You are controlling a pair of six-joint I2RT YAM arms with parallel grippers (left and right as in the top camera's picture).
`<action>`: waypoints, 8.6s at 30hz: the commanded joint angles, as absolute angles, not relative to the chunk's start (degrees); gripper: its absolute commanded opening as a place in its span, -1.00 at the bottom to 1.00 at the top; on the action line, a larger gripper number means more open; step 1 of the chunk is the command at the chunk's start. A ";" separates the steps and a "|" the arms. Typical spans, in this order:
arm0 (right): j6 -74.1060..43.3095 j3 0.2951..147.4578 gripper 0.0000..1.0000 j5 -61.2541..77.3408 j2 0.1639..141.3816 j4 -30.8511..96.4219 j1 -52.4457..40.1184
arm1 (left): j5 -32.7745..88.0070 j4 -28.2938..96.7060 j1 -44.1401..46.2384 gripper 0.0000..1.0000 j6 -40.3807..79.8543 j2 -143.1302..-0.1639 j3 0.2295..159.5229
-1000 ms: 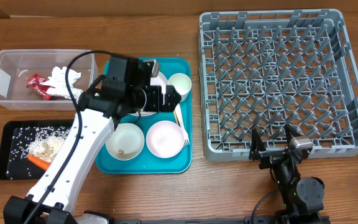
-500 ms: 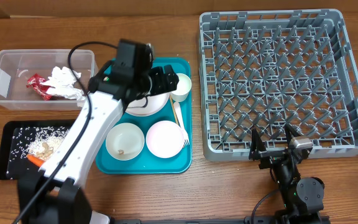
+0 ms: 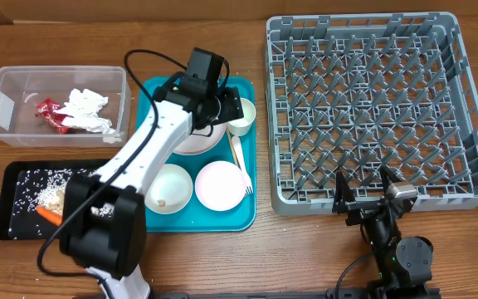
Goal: Sort waste into correct bins and load items into the dishwasher rack
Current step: 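Move the left gripper to the white cup and grasp it, then lift the white cup and hold it out toward the rack, then move the right gripper to the held cup and grasp it, then open the left gripper and pull the cup away with the right gripper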
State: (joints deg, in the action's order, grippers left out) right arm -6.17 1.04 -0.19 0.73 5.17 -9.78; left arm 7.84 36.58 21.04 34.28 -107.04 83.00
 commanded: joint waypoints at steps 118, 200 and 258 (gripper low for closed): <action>-30.30 45.15 1.00 60.27 43.31 8.60 -7.31 | 89.65 85.82 10.35 -0.92 -43.72 -113.45 101.69; -14.00 46.02 0.77 70.22 60.47 -2.55 -6.22 | 90.59 88.53 20.29 -0.92 -47.55 -113.45 101.69; -21.43 46.78 0.06 68.86 60.51 -10.20 -4.86 | 79.53 91.68 13.47 0.11 -44.66 -113.45 101.69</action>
